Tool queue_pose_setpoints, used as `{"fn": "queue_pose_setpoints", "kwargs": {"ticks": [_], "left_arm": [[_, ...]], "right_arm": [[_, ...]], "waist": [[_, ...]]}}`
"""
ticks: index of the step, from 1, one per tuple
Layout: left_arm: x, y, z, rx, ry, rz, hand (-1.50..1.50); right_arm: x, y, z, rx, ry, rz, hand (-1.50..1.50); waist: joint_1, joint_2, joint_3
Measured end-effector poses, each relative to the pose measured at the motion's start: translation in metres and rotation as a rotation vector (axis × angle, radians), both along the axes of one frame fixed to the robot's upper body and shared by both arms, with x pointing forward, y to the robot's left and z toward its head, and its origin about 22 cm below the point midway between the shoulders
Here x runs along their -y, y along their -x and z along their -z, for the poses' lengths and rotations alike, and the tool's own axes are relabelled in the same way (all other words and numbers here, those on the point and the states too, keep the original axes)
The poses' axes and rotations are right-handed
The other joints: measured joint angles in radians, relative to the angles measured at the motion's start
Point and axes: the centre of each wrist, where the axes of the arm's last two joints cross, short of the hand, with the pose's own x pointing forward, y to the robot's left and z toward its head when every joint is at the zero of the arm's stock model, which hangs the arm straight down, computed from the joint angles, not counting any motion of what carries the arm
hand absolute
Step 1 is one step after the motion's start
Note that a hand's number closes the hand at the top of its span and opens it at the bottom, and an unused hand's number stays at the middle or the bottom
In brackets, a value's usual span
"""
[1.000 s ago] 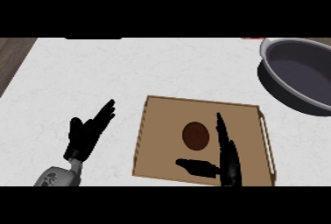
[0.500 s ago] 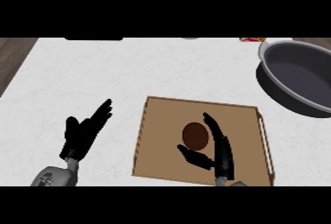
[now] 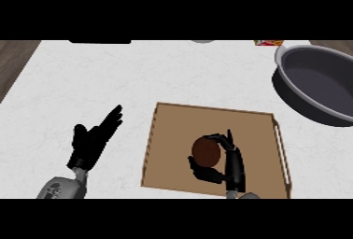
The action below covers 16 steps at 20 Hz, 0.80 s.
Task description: Pick the cupcake from the tray and place it in the pot
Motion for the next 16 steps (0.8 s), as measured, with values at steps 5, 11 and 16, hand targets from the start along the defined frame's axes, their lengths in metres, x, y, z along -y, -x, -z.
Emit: {"fn": "queue_pose_setpoints", "kwargs": {"ticks": [5,11,16], "left_arm": [[-0.001,0.001,-0.001,-0.004,-0.004,-0.010,0.00],[-0.007,0.004,-0.001,-0.001,-0.004,-0.033,0.00],[-0.007,0.007,0.002,-0.002,0.001,-0.034,0.00]], "right_arm": [[0.052,-0.001,0.000,0.057,-0.022,-0.060,1.50],[0.207,-0.006,-0.025,0.068,0.127,-0.117,1.50],[0.317,0.000,-0.074,0.114,0.207,-0.132,1.50]], "waist": [[-0.001,-0.001,0.009],[-0.027,0.018,0.022],[-0.024,0.030,0.029]]}}
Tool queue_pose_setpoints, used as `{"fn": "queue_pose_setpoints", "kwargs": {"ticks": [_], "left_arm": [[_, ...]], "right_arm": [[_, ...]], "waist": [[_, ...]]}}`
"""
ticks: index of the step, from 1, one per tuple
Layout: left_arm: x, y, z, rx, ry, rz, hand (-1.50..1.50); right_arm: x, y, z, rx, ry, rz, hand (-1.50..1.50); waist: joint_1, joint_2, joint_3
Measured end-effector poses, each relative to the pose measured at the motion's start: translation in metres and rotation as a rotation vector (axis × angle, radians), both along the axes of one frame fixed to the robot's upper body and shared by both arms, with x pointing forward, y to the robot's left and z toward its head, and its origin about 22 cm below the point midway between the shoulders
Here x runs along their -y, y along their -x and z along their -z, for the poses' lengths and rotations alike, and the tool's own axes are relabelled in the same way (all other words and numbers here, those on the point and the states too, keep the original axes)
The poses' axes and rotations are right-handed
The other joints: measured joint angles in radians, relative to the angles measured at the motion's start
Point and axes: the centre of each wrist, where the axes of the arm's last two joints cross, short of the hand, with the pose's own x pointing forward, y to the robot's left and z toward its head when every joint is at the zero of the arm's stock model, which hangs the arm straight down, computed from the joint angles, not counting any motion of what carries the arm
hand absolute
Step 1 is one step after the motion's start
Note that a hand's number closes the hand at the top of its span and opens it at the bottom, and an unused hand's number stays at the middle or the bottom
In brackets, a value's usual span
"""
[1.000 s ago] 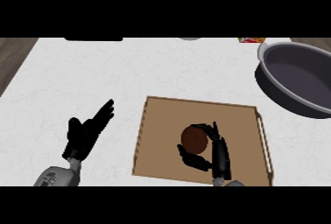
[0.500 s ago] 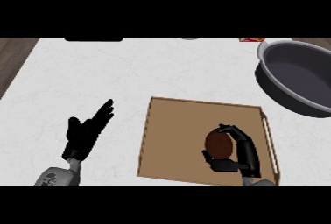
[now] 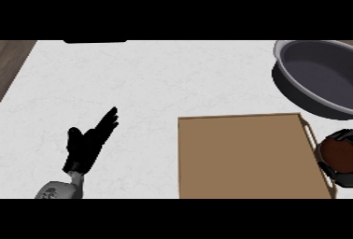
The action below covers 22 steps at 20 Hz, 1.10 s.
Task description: Pick the cupcake from the tray and place it in the pot
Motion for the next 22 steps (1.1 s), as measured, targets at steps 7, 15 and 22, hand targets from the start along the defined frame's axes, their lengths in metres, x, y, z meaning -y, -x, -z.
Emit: {"fn": "queue_pose_setpoints", "kwargs": {"ticks": [7,15,22], "left_arm": [[0.005,-0.002,-0.003,0.011,0.006,0.031,0.00],[0.011,-0.007,-0.005,0.018,0.006,0.059,0.00],[0.017,-0.014,-0.008,0.018,0.005,0.087,0.00]], "right_arm": [[0.106,0.029,-0.068,0.072,0.093,0.016,1.50],[0.153,0.043,-0.118,0.128,0.296,0.103,1.50],[0.165,0.027,-0.155,0.155,0.413,0.120,1.50]], "waist": [[0.031,0.009,0.003],[0.056,0.010,0.002],[0.079,0.012,-0.001]]}}
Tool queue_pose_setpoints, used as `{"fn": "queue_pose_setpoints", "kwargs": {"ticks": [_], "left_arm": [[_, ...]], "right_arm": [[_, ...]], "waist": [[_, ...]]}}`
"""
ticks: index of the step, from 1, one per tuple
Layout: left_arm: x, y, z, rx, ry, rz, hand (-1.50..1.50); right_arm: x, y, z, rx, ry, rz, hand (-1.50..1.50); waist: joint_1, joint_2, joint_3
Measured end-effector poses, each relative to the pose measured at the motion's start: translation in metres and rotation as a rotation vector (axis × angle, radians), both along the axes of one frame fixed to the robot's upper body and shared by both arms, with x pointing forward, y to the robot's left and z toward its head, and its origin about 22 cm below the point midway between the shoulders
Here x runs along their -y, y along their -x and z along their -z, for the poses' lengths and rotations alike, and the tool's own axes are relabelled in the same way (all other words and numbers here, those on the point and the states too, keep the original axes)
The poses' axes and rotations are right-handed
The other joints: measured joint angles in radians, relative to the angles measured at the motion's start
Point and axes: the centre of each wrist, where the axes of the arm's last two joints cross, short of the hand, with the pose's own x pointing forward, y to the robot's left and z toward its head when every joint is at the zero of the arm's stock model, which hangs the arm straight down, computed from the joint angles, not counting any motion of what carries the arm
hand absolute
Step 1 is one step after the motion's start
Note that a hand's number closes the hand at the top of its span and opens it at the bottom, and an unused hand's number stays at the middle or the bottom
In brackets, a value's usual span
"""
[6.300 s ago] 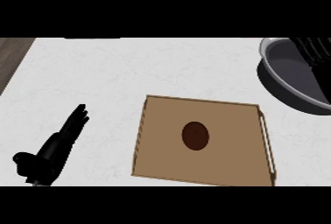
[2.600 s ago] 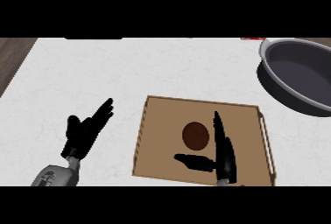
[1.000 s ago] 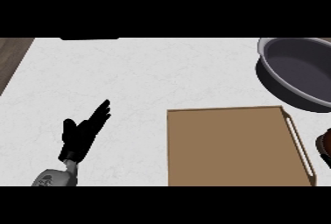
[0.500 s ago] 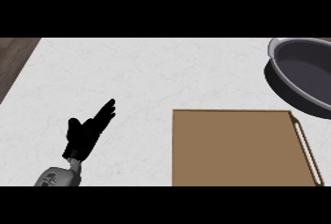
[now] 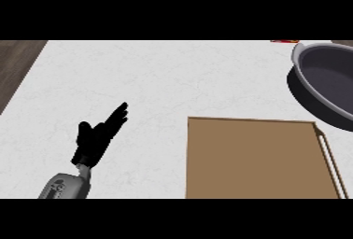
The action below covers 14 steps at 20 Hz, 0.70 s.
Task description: Pick the cupcake from the tray and place it in the pot
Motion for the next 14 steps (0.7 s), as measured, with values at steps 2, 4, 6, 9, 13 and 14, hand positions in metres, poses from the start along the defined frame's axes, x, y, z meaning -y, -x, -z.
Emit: {"fn": "queue_pose_setpoints", "kwargs": {"ticks": [2,4,6,9,13,14], "left_arm": [[0.001,-0.002,0.000,0.001,-0.005,0.005,0.00],[0.002,-0.003,-0.001,0.002,-0.007,0.009,0.00],[0.002,-0.002,0.001,-0.001,-0.013,0.009,0.00],[0.002,-0.001,0.001,-0.006,-0.012,0.011,0.00],[0.001,0.002,0.002,-0.006,-0.012,0.008,0.00],[0.003,0.004,0.002,-0.004,-0.011,0.012,0.00]], "right_arm": [[-0.002,-0.011,-0.006,0.003,0.027,-0.010,1.50],[-0.003,-0.021,-0.019,-0.002,0.060,-0.019,1.50],[-0.009,-0.035,-0.027,-0.016,0.093,-0.044,1.50],[-0.019,-0.054,-0.028,-0.049,0.142,-0.074,1.50],[-0.040,-0.087,-0.029,-0.086,0.209,-0.117,1.50],[-0.046,-0.095,-0.029,-0.094,0.227,-0.124,1.50]], "waist": [[0.003,0.000,-0.001],[0.011,0.001,-0.002],[0.011,0.000,-0.003],[0.013,0.000,-0.005],[0.016,-0.001,-0.006],[0.019,0.000,-0.006]]}}
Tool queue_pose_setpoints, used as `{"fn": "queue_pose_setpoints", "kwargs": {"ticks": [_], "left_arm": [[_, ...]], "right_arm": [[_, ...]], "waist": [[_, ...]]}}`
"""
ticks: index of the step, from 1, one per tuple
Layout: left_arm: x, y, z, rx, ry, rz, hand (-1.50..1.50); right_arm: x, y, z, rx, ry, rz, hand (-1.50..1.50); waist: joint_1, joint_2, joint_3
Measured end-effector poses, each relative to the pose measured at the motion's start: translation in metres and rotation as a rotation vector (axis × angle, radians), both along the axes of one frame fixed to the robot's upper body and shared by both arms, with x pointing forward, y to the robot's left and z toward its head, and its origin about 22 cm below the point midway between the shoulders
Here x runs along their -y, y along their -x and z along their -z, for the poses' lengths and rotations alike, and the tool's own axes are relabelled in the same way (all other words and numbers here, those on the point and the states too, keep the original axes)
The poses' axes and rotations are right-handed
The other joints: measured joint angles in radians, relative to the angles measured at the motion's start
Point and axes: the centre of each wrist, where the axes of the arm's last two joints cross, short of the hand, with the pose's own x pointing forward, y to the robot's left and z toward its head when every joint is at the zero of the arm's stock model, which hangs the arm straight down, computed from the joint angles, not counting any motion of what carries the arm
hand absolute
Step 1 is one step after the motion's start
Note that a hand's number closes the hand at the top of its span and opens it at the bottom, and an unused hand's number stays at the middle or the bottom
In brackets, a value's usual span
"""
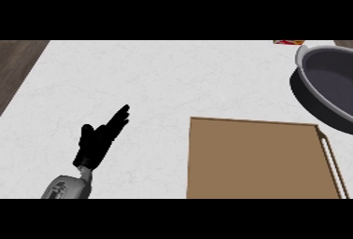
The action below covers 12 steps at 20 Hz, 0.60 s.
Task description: Pick the cupcake from the tray and place it in the pot
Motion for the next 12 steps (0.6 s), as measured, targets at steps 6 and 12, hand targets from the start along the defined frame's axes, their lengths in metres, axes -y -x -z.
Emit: {"fn": "queue_pose_setpoints", "kwargs": {"ticks": [6,12], "left_arm": [[-0.001,0.000,0.002,0.003,-0.002,0.001,0.00],[0.000,-0.005,-0.001,0.010,0.003,0.004,0.00]], "right_arm": [[-0.036,-0.039,0.015,-0.041,0.205,-0.005,1.50],[-0.065,-0.064,0.033,-0.140,0.445,0.028,1.50]], "waist": [[-0.004,0.001,-0.001],[-0.004,0.004,-0.002]]}}
